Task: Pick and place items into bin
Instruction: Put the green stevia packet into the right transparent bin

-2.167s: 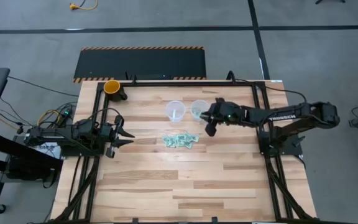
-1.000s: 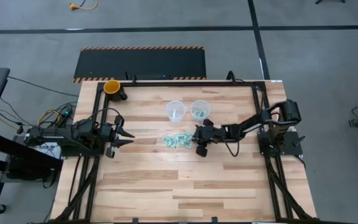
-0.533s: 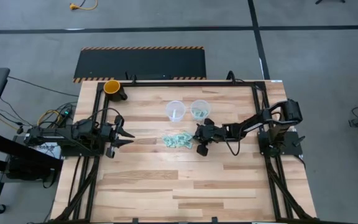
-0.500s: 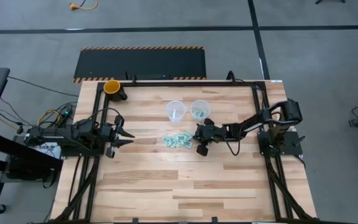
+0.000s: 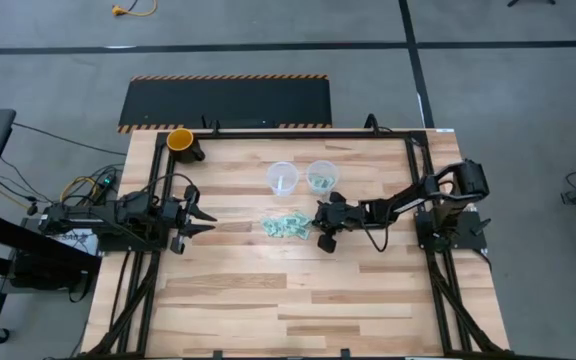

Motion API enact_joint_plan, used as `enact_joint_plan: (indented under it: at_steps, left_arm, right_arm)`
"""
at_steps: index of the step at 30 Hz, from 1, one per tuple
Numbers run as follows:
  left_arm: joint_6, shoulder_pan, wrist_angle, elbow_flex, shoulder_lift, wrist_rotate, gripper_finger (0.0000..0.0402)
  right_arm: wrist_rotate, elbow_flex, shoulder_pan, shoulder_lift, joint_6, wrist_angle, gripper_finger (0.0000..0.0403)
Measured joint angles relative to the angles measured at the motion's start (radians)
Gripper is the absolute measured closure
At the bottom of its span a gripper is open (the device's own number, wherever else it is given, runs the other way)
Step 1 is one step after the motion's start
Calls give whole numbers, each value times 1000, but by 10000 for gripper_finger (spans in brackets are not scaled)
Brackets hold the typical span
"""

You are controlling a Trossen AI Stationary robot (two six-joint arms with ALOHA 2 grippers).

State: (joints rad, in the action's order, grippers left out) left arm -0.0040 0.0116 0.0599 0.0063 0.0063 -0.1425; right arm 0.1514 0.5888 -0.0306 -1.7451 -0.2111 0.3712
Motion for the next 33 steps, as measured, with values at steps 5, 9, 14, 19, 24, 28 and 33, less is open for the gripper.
enact_joint_plan:
  at_steps: [5,9,14,19,24,28,33]
  left_arm:
    - [0,0,0,0,0,0,324]
    - [0,0,0,0,0,0,324]
    - [0,0,0,0,0,0,324]
    - [0,0,0,0,0,0,324]
    - [0,0,0,0,0,0,324]
    - [0,0,0,0,0,0,324]
    - [0,0,0,0,0,0,324]
  right_arm:
    - [-4,-2,-13,87,-10,-131,398]
    - [-1,-1,-15,171,-26,-241,401]
    - [37,-1,-15,280,-26,-307,400]
    - [125,0,-1,393,19,-326,402]
    - [238,1,34,485,64,-323,401]
    - [250,1,94,517,85,-323,401]
    - [202,1,180,512,78,-339,398]
